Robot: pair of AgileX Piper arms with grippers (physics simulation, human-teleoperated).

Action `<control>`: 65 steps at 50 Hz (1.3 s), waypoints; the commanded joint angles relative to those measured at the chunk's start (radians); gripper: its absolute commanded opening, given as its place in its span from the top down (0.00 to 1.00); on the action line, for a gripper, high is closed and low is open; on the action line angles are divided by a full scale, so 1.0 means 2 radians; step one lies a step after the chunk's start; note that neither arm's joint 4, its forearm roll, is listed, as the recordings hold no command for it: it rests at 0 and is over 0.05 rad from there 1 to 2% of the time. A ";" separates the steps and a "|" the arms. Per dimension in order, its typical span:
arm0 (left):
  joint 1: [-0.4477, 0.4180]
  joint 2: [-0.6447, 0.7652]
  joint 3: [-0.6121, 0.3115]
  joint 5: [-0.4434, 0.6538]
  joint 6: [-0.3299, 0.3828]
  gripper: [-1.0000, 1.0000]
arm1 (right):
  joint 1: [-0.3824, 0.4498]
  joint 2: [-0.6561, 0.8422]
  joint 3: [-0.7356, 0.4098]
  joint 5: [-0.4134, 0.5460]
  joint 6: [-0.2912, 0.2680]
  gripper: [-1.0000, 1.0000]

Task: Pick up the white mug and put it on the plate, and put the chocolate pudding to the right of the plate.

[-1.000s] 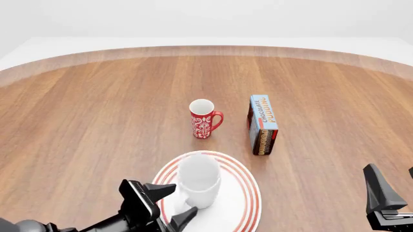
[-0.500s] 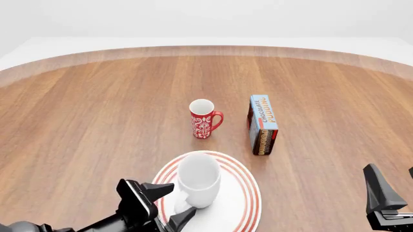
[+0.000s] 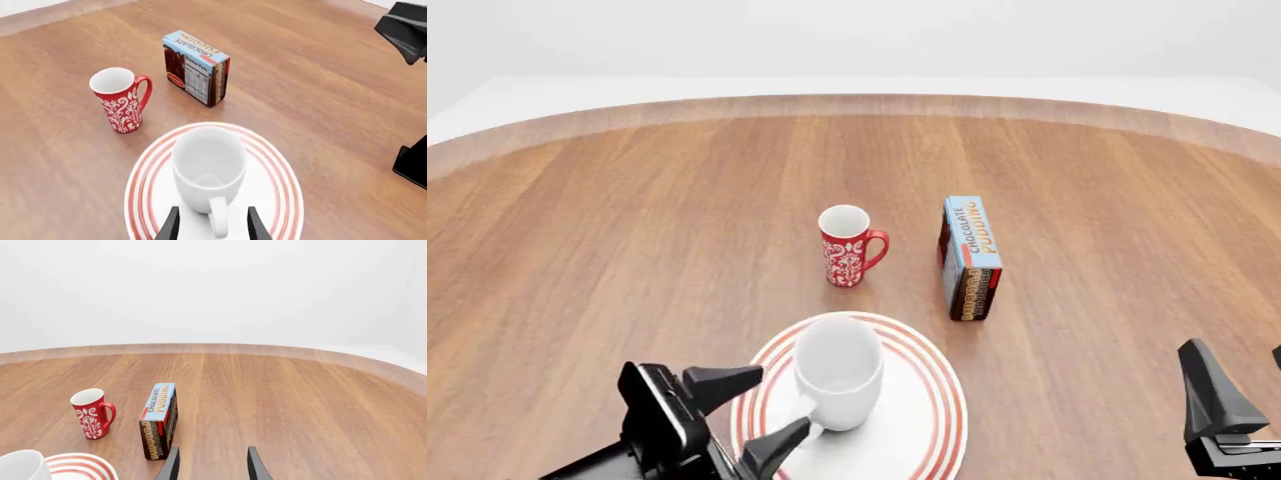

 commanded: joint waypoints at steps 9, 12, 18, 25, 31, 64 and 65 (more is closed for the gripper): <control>-0.011 -0.188 -0.010 0.151 0.006 0.00 | 0.000 0.000 0.000 0.000 0.000 0.00; 0.004 -0.229 -0.010 0.180 0.012 0.00 | 0.000 0.000 0.000 0.000 0.000 0.00; 0.045 -0.319 -0.022 0.254 0.045 0.00 | 0.005 0.000 0.000 -0.001 -0.002 0.00; 0.111 -0.437 -0.075 0.368 0.090 0.00 | 0.005 0.000 0.000 -0.001 -0.002 0.00; 0.144 -0.488 -0.096 0.412 0.109 0.00 | 0.004 0.000 0.000 -0.001 -0.003 0.00; 0.368 -0.641 -0.005 0.434 0.032 0.00 | 0.004 0.000 0.000 -0.001 -0.006 0.00; 0.369 -0.641 -0.003 0.433 0.031 0.00 | 0.004 0.000 0.000 -0.001 -0.006 0.00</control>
